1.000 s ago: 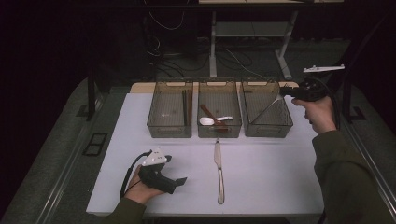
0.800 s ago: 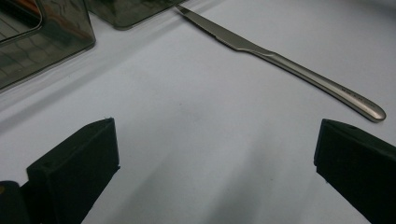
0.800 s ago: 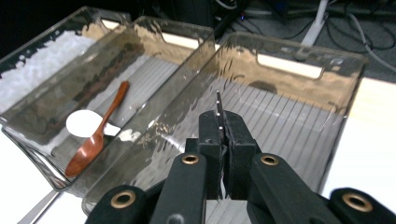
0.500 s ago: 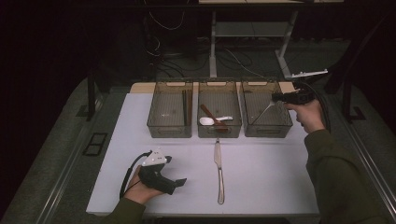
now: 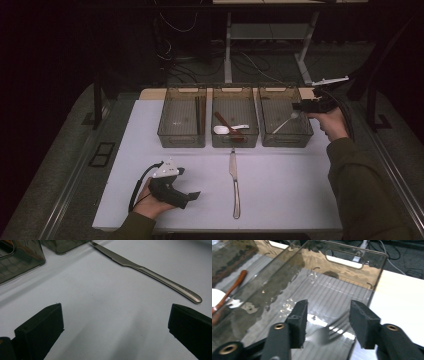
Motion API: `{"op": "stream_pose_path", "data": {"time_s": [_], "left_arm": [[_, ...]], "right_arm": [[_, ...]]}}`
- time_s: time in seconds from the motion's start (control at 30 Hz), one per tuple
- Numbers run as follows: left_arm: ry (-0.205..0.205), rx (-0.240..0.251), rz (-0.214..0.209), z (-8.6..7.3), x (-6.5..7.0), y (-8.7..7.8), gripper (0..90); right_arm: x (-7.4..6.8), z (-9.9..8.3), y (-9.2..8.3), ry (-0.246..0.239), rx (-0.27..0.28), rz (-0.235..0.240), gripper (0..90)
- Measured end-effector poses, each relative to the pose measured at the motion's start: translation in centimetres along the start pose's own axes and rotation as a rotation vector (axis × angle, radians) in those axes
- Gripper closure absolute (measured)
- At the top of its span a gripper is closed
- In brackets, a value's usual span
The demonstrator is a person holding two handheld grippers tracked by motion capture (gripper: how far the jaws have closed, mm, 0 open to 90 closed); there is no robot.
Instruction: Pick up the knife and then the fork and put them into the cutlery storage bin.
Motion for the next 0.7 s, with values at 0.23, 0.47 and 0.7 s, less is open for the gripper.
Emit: {"op": "stream_pose_path", "data": {"time_s": [0.23, 0.47, 0.7], "left_arm": [[0.001, 0.000, -0.001, 0.0, 0.0, 0.1, 0.0], [0.001, -0.003, 0.001, 0.0, 0.0, 0.0, 0.0], [0.003, -0.009, 0.001, -0.1, 0.0, 0.1, 0.0]], "right_arm": [[0.0, 0.0, -0.5, -0.003, 0.025, 0.005, 35.6], [-1.8, 0.1, -2.1, 0.004, 0.058, 0.059, 35.6], [-5.4, -0.8, -4.1, -0.058, 0.058, 0.123, 51.6]]}}
Point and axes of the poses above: each handheld gripper's, and its own axes: y roughly forward along the jaws, z roughly out of its top, x roughly to its right, the point moved 9 cm from there along y, roughly forward along the jaws, and after that the axes turned 2 degrees about -z, right-handed, at the moved point
